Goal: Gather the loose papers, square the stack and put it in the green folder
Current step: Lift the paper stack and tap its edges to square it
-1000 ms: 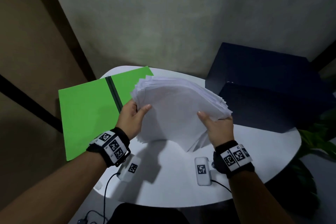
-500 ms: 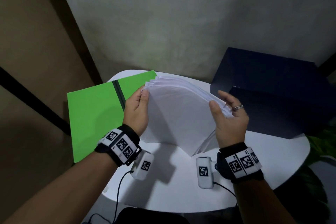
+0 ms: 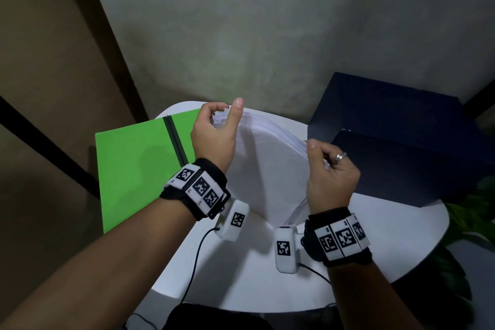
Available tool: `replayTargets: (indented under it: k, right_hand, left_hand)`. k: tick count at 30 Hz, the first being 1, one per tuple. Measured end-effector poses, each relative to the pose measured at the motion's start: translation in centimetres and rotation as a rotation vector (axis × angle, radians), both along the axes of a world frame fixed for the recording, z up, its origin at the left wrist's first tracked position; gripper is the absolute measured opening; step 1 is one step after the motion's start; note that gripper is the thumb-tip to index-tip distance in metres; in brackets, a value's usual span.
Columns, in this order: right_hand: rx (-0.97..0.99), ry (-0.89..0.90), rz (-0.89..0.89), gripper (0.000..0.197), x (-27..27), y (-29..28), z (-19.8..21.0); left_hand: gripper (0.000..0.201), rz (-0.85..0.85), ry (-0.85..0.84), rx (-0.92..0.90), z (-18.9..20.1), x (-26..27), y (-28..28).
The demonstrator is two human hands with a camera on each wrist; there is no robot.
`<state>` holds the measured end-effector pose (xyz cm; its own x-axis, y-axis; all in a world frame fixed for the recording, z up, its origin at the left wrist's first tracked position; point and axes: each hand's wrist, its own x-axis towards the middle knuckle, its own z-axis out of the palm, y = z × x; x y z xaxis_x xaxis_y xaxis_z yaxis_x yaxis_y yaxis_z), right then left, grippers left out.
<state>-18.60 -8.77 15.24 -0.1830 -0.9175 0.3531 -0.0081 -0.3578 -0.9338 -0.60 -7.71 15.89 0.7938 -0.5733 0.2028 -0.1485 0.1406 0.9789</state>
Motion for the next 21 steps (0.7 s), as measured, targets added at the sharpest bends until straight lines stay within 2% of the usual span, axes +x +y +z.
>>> replayTargets:
  k: [3,8,13,18,21]
  right_hand:
    - [-0.011,0.008,-0.027,0.013,0.2,0.0,-0.1]
    - [-0.052,0.087,0.025,0.022,-0.2,0.2,-0.4]
    - [-0.195,0.163,0.008,0.014,-0.8,-0.1,-1.1]
    - [-0.230,0.199,-0.047,0.012,-0.8,-0.4,-1.5]
    - [-0.288,0.254,0.019,0.013,-1.0,-0.1,-1.5]
  left_hand:
    - [0.034,0.030,-0.008,0.042,-0.2,0.3,-0.6]
    - [0.005,-0.007,-0.062,0.028,-0.4,0.4,-0.5]
    - [0.008,-0.171,-0.221,-0.027,-0.5,0.7,0.0]
    - [0.013,-0.131,-0.165,-0.030,-0.6,1.0,-0.4]
    - [0.012,-0.090,-0.151,-0.003,-0.5,0.9,-0.5]
